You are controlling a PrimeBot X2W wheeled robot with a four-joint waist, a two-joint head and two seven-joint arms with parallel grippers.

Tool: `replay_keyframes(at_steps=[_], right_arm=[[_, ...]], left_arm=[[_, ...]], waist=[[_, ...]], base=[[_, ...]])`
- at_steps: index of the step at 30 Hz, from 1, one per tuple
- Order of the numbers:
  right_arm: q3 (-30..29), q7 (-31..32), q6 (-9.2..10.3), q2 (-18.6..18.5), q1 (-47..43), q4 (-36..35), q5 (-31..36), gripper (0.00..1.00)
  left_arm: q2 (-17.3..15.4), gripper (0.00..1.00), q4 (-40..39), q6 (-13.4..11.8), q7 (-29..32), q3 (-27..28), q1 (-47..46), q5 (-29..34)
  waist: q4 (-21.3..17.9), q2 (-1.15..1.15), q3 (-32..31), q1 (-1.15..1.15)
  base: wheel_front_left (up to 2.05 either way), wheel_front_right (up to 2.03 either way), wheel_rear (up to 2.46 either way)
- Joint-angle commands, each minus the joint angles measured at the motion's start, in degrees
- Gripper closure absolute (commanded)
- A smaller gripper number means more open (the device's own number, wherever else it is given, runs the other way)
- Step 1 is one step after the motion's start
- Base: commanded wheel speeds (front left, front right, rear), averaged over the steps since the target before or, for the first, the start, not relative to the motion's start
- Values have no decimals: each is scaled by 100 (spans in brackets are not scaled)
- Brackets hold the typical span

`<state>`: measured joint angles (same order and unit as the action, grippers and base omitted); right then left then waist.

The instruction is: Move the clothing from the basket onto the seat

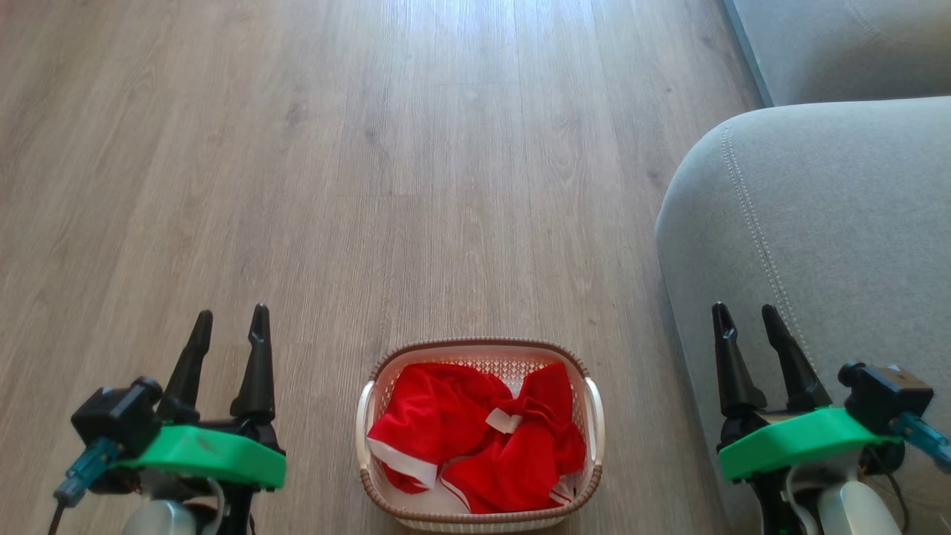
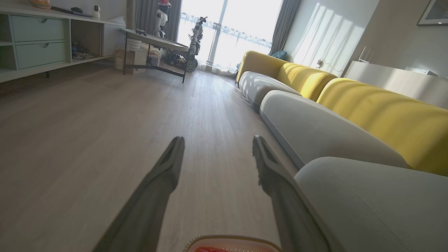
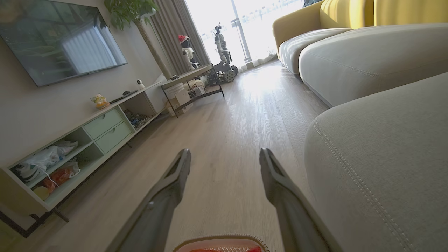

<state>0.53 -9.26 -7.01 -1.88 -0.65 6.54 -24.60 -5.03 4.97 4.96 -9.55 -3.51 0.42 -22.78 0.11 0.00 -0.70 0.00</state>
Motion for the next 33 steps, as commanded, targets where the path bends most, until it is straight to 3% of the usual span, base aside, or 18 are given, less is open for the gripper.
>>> replay_keyframes(at_steps=[1,25,33], right_arm=[[133,-112,-37,-59,220,-234,172,0],[247,-574,-47,-100,203,-298,1552,0],[164,-574,-47,-100,206,-239,1496,0]], left_arm=[[-130,0,-262,-16,-76,88,-208,167],[-330,0,-315,-111,-534,-165,-206,1568],[-330,0,-276,-123,-488,-152,-214,1454]], waist=[[2,0,-2,0],[-6,0,-20,0],[-14,0,-31,0]], base=[[0,0,0],[0,0,0],[0,0,0]])
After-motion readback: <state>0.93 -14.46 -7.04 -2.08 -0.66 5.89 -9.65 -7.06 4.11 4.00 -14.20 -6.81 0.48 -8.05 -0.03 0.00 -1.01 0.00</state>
